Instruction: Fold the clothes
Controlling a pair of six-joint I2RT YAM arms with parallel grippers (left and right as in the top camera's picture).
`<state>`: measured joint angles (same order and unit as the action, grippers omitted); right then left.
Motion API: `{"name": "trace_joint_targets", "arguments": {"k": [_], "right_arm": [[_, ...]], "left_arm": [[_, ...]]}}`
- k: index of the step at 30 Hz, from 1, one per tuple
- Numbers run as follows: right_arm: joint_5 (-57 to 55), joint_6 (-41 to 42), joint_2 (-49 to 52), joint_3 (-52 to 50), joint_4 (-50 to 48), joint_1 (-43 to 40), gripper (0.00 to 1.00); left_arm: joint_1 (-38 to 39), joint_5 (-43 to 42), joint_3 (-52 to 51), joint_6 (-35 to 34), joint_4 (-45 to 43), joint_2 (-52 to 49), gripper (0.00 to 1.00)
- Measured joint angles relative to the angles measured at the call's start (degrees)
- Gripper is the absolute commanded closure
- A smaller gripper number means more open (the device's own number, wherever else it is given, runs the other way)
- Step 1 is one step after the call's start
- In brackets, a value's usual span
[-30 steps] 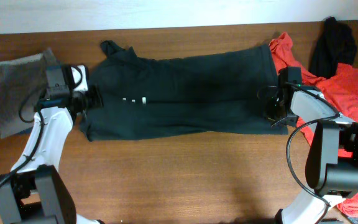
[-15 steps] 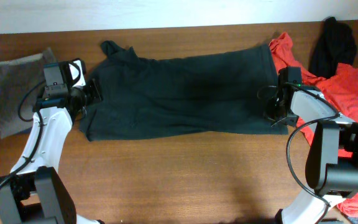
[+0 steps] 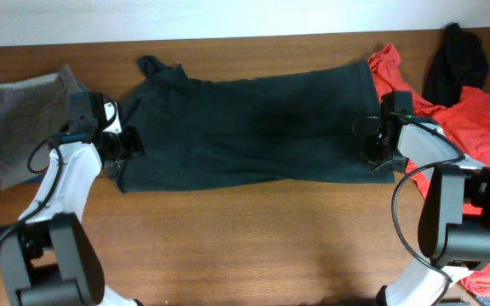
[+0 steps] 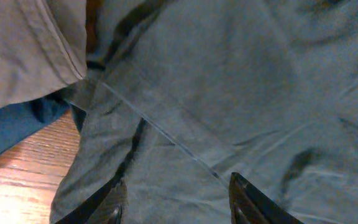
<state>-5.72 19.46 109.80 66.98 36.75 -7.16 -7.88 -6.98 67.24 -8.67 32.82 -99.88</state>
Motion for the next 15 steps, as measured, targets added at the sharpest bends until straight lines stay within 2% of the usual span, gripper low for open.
{"name": "trace_joint_targets", "arguments": {"k": [1,2,11,15], "right_arm": [[0.02,-0.02,0.0,0.0,-0.46,0.0,0.62],[0.02,0.0,0.07,0.0,-0.98,0.0,0.61],[0.22,-0.37,0.15,0.17,-1.16,0.0,0.61],[0.55,-2.32,0.44,1.05,1.86,-0.02,0.6]], "left_arm": [[0.0,0.04,0.0,0.09,-0.09,-0.72,0.43],[0.0,0.09,0.0,0.15,-0.24,-1.51,0.42],[0.0,0.59,-0.02,0.81,0.2,-9.49,0.43],[0.0,0.92,1.05,1.27,4.0,-10.32,0.52]]}}
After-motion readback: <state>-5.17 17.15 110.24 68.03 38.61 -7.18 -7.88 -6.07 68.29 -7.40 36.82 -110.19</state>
